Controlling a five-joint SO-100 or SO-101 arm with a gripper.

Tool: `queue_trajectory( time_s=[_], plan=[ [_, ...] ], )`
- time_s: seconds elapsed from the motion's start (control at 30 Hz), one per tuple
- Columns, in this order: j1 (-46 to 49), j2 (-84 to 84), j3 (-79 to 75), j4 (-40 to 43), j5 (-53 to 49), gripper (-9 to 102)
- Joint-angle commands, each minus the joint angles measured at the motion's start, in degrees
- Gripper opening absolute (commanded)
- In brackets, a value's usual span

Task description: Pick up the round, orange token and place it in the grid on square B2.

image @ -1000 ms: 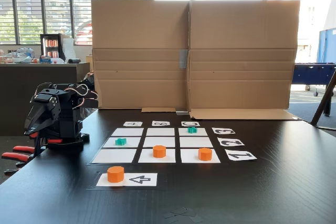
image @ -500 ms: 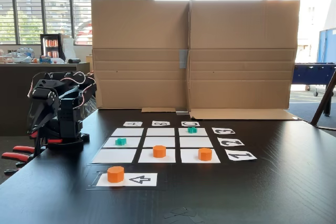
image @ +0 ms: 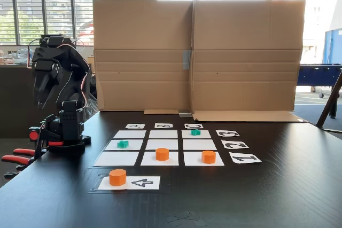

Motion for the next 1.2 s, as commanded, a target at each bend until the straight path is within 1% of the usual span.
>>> queue_trajectory(
  time_s=[0.0,0.07,0.2,0.33,0.5,0.63,0.97,1.1,1.17],
  plan=[
    [-1.5,-3.2,-5.4,2.0,0.4,36],
    [-2.5,-5.5,-5.9,2.1,0.4,45],
    [-4.2,-9.7,-6.7,2.5,0.0,54],
    [-7.4,-14.8,-7.7,2.5,-0.6,58],
    [-11.1,-23.0,-11.7,2.6,-3.3,62],
    [-14.2,-28.6,-14.6,2.6,-4.7,63],
    [-21.4,-37.8,-18.4,2.6,-6.3,65],
    [-23.6,-41.7,-20.0,2.5,-7.8,69],
    [-24.3,-44.1,-21.4,2.5,-8.2,69]
  ],
)
